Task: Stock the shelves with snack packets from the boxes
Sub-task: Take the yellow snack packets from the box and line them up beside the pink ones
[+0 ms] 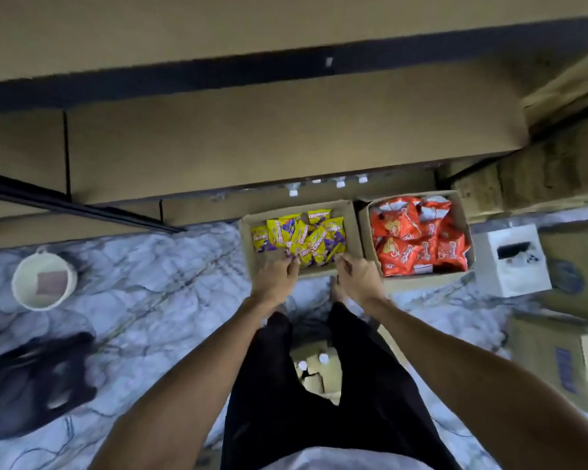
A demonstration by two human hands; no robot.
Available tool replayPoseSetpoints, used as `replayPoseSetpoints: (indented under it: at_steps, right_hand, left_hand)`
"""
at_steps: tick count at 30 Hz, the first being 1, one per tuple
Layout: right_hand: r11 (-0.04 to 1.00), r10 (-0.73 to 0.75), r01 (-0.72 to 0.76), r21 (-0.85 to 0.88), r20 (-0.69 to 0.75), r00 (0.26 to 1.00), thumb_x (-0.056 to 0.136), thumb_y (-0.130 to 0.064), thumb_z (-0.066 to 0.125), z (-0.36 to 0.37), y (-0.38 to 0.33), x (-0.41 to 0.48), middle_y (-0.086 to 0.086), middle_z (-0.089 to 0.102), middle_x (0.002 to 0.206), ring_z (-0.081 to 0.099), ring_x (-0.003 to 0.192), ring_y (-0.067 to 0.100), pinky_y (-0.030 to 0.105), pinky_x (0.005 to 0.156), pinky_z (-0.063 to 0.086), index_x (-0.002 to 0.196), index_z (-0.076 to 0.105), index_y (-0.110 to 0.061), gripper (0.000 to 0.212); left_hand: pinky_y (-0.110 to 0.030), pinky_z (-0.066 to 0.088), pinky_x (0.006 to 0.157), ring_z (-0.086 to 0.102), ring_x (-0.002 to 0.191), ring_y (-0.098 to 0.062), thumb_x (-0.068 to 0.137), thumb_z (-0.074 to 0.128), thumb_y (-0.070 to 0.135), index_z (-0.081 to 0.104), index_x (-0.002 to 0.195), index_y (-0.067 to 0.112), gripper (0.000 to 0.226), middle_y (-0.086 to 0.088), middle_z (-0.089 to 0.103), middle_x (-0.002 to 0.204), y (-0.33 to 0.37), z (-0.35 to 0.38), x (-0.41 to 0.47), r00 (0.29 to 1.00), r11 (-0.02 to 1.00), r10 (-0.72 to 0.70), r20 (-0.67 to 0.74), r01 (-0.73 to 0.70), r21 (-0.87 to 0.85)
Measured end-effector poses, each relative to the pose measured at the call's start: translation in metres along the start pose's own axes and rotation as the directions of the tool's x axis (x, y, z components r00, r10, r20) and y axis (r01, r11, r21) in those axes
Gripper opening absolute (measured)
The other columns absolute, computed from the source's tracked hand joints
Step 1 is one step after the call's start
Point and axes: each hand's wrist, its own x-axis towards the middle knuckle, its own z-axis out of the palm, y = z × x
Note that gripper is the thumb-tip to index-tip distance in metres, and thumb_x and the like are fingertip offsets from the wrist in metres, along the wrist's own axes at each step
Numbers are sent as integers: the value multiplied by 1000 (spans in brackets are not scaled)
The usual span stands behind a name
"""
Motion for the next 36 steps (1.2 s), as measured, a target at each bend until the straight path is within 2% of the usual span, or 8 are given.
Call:
replayPoseSetpoints:
  at_steps: [4,8,11,19,25,28,32,36]
  right_hand:
    - [999,47,-47,17,16,999,103,-32,51,40,48,51,8,60,66,60,61,27,26,56,33,89,66,-7,32]
    - [999,19,-20,30,39,999,102,-31,51,95,104,110,-8,39,50,42,47,19,27,55,31,63,45,-21,41]
    - [1000,-24,25,-4,58,998,101,-31,50,140,142,159,2,41,54,40,53,23,29,58,34,59,32,-27,46]
    - [992,-72,85,-92,142,987,103,-39,47,237,217,275,16,69,87,67,84,36,36,69,52,100,68,-8,38]
    - [996,-16,34,-87,193,981,86,-71,43,302,269,346,11,67,111,65,102,32,44,83,57,113,57,-24,56]
    - [998,20,-8,-68,176,984,89,-52,66,322,288,367,13,49,143,50,128,33,42,98,47,145,41,-21,68]
    - [996,67,-57,-71,147,987,85,-45,75,343,304,384,12,36,153,36,139,34,47,107,42,154,29,-21,86]
    - [981,155,-137,-137,128,980,88,-46,72,353,307,390,17,31,157,32,142,38,47,111,37,156,22,-14,91]
  left_hand:
    - [-37,48,65,63,74,-31,105,29,47,57,86,12,49,-5,56,71,-25,50,57,999,1000,-19,32,19,9]
    - [-38,50,67,58,67,-28,103,27,51,53,77,18,49,0,53,65,-57,105,122,994,998,-56,95,56,0]
    - [-39,53,73,61,72,-26,95,22,57,56,77,18,55,-2,58,71,-88,146,174,994,998,-53,95,49,36]
    - [-40,54,77,66,91,-26,104,34,47,65,105,11,47,-8,70,97,-169,245,304,995,996,-52,79,46,81]
    - [-33,46,91,55,123,-29,104,43,44,49,136,7,49,-13,57,137,-203,295,390,987,991,-136,85,137,-4]
    - [-40,40,111,42,139,-28,100,48,50,30,153,13,67,-9,40,155,-210,310,419,967,962,-237,92,247,-119]
    - [-42,46,106,50,131,-29,96,60,44,30,152,15,71,-7,46,149,-206,322,442,932,891,-350,90,361,-274]
    - [-38,56,90,64,107,-23,93,69,29,54,133,13,47,-3,63,125,-202,328,450,923,820,-371,103,378,-430]
